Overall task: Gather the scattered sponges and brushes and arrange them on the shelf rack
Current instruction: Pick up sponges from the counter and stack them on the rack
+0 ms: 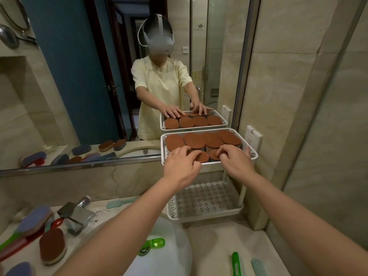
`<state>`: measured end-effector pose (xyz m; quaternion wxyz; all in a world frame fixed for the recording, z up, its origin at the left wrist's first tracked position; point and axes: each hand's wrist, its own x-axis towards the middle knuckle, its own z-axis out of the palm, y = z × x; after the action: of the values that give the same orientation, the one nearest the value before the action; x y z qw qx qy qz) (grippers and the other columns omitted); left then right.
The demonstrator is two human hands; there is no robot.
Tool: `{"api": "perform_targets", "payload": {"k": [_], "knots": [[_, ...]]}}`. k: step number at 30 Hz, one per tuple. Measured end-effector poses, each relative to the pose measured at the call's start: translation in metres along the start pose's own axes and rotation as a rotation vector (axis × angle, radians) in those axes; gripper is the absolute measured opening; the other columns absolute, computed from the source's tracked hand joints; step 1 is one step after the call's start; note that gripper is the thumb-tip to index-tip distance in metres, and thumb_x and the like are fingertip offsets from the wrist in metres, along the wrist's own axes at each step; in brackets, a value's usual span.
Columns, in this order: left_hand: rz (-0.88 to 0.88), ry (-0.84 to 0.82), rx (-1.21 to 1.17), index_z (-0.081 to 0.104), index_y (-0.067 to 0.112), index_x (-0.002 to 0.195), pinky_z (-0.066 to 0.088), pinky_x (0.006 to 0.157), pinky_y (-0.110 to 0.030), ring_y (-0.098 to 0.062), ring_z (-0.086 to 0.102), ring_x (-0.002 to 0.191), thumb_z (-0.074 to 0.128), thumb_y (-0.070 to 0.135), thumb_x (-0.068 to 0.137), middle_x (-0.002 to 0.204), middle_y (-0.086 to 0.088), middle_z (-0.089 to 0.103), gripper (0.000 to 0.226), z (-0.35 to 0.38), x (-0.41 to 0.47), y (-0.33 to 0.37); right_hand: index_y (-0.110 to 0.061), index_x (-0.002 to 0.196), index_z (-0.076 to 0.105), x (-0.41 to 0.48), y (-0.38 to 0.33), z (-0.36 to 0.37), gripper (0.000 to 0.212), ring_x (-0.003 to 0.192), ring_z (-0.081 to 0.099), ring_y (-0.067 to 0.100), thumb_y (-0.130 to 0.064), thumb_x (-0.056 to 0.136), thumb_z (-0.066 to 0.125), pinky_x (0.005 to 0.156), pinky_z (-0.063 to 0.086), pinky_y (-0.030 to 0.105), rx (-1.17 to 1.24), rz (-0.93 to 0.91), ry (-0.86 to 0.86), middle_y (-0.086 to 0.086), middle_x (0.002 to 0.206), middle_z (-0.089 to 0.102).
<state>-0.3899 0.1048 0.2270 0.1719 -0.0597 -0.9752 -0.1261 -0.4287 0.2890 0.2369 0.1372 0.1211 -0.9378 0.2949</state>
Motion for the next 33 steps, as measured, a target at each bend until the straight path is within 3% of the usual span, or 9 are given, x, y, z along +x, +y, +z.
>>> {"api": "perform_targets", "payload": {"k": [4, 8, 11, 13, 15, 19, 24, 28, 33], "knots": [[0.009, -0.014, 0.010, 0.045, 0.036, 0.139, 0.029, 0.108, -0.039, -0.020, 0.040, 0.127, 0.032, 0.036, 0.092, 0.137, 0.000, 0.045, 0.049, -0.001, 0.000, 0.001, -0.031, 0.090, 0.058, -0.005, 0.002, 0.003, 0.022, 0.125, 0.048, 0.017, -0.020, 0.090, 0.039, 0.114, -0.015, 0.053, -0.021, -0.001, -0.007, -0.007, 0.109, 0.064], [0.056, -0.029, 0.079, 0.041, 0.032, 0.141, 0.008, 0.119, -0.047, -0.019, 0.036, 0.134, 0.028, 0.036, 0.095, 0.138, -0.001, 0.046, 0.048, -0.006, -0.003, 0.004, -0.033, 0.098, 0.060, -0.014, 0.001, 0.004, 0.021, 0.131, 0.043, 0.016, -0.025, 0.092, 0.041, 0.114, -0.012, 0.055, -0.009, -0.022, -0.002, -0.009, 0.118, 0.061], [0.044, 0.062, 0.028, 0.044, 0.029, 0.138, 0.009, 0.119, -0.046, -0.016, 0.036, 0.133, 0.034, 0.038, 0.096, 0.134, 0.003, 0.049, 0.045, -0.008, -0.015, 0.005, -0.034, 0.104, 0.061, -0.024, -0.002, 0.006, 0.020, 0.121, 0.047, 0.008, -0.027, 0.093, 0.046, 0.117, -0.002, 0.055, 0.034, -0.067, 0.044, -0.017, 0.115, 0.058], [0.036, 0.133, -0.042, 0.047, 0.028, 0.136, 0.012, 0.120, -0.045, -0.013, 0.037, 0.131, 0.038, 0.037, 0.096, 0.131, 0.007, 0.050, 0.042, -0.007, -0.029, 0.006, -0.033, 0.107, 0.060, -0.033, -0.006, 0.009, 0.019, 0.117, 0.049, 0.007, -0.025, 0.093, 0.049, 0.119, 0.012, 0.053, 0.084, -0.112, 0.083, -0.017, 0.114, 0.056], [0.017, 0.188, -0.102, 0.047, 0.028, 0.134, 0.011, 0.120, -0.043, -0.010, 0.036, 0.131, 0.041, 0.034, 0.096, 0.131, 0.010, 0.048, 0.040, -0.005, -0.044, 0.006, -0.029, 0.109, 0.060, -0.044, -0.011, 0.013, 0.022, 0.116, 0.048, 0.008, -0.020, 0.092, 0.051, 0.113, 0.029, 0.047, 0.143, -0.176, 0.102, -0.015, 0.115, 0.056], [-0.044, 0.254, -0.166, 0.045, 0.027, 0.135, 0.006, 0.121, -0.040, -0.010, 0.029, 0.137, 0.046, 0.029, 0.093, 0.137, 0.010, 0.042, 0.043, -0.001, -0.082, 0.002, -0.027, 0.112, 0.059, -0.073, -0.022, 0.025, 0.027, 0.118, 0.046, 0.006, -0.013, 0.090, 0.052, 0.104, 0.040, 0.035, 0.243, -0.248, 0.079, -0.015, 0.118, 0.052], [-0.117, 0.261, -0.150, 0.045, 0.024, 0.135, 0.012, 0.121, -0.038, -0.014, 0.027, 0.139, 0.050, 0.023, 0.090, 0.141, 0.005, 0.041, 0.046, 0.004, -0.136, -0.005, -0.027, 0.117, 0.057, -0.113, -0.036, 0.047, 0.032, 0.117, 0.046, 0.007, -0.012, 0.089, 0.053, 0.096, 0.040, 0.027, 0.269, -0.273, -0.041, -0.013, 0.120, 0.051], [-0.227, 0.249, -0.150, 0.047, 0.025, 0.134, 0.028, 0.111, -0.032, -0.013, 0.034, 0.131, 0.053, 0.023, 0.088, 0.138, 0.006, 0.042, 0.047, 0.006, -0.177, -0.016, -0.024, 0.121, 0.058, -0.137, -0.047, 0.066, 0.036, 0.118, 0.049, 0.012, -0.012, 0.087, 0.055, 0.098, 0.042, 0.031, 0.286, -0.273, -0.143, -0.007, 0.124, 0.054], [-0.356, 0.144, -0.126, 0.043, 0.025, 0.139, 0.030, 0.107, -0.030, -0.013, 0.032, 0.133, 0.051, 0.026, 0.089, 0.142, 0.005, 0.040, 0.050, 0.011, -0.215, -0.037, -0.023, 0.127, 0.054, -0.157, -0.062, 0.090, 0.044, 0.124, 0.046, 0.014, -0.011, 0.085, 0.054, 0.101, 0.040, 0.032, 0.319, -0.260, -0.297, -0.004, 0.132, 0.050]]}}
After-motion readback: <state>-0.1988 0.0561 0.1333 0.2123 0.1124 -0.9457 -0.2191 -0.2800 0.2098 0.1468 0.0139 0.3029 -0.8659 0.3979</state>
